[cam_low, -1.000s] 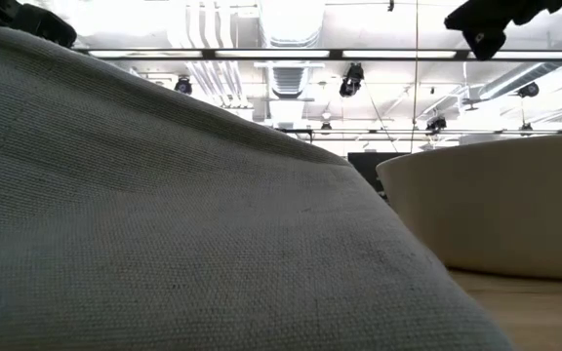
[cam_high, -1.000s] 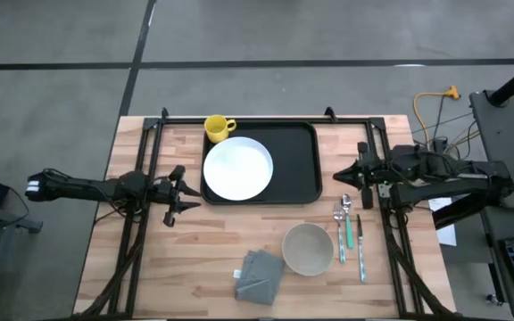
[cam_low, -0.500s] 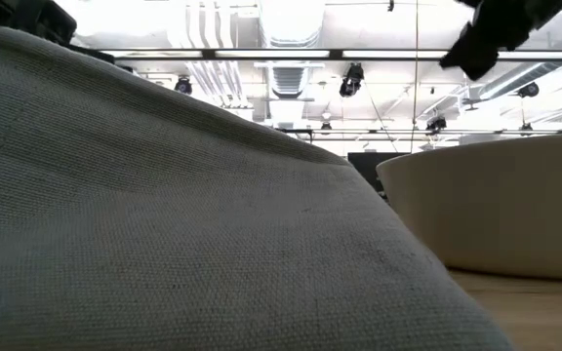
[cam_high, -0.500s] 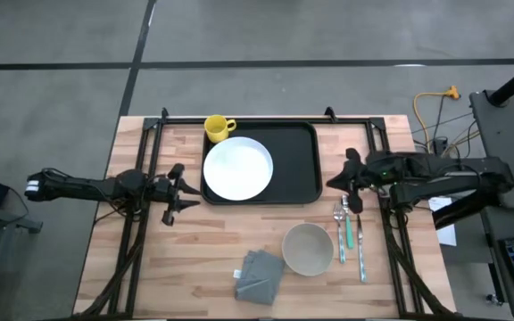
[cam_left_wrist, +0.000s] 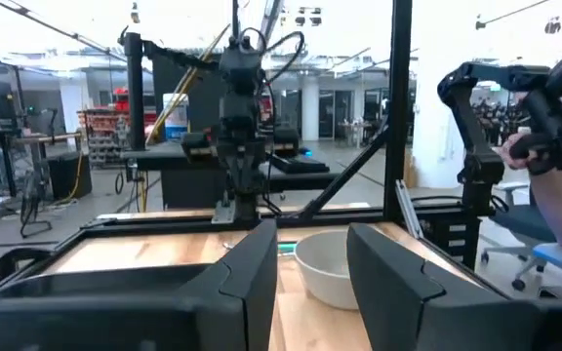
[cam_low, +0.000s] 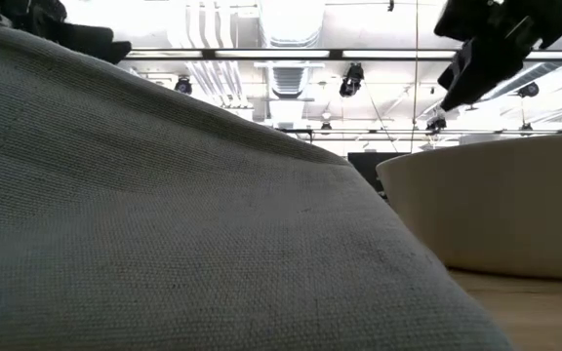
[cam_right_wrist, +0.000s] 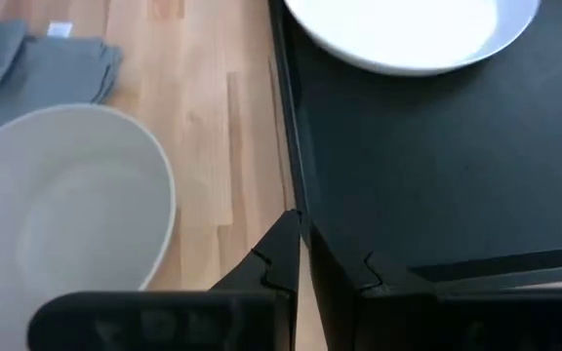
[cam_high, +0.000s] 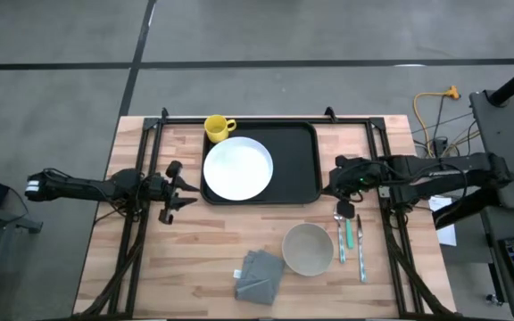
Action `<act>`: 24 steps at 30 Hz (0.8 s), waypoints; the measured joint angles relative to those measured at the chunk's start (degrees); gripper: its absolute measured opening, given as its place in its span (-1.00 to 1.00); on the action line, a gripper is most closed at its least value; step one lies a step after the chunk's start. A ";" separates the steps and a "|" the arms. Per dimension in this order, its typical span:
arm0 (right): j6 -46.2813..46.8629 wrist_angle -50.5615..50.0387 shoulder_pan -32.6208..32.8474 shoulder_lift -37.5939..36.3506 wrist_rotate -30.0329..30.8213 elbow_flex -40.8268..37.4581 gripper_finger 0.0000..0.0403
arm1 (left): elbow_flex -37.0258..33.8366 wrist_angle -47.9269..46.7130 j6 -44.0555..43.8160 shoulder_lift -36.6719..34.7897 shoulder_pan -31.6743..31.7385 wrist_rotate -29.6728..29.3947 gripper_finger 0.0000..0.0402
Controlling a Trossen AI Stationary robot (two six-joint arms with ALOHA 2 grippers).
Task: Set up tray
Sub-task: Put the gray bowl on the white plate
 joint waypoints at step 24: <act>-6.42 5.93 0.17 12.08 -3.44 2.08 -0.74 | 0.00 -3.00 -0.12 0.92 0.00 0.02 -0.46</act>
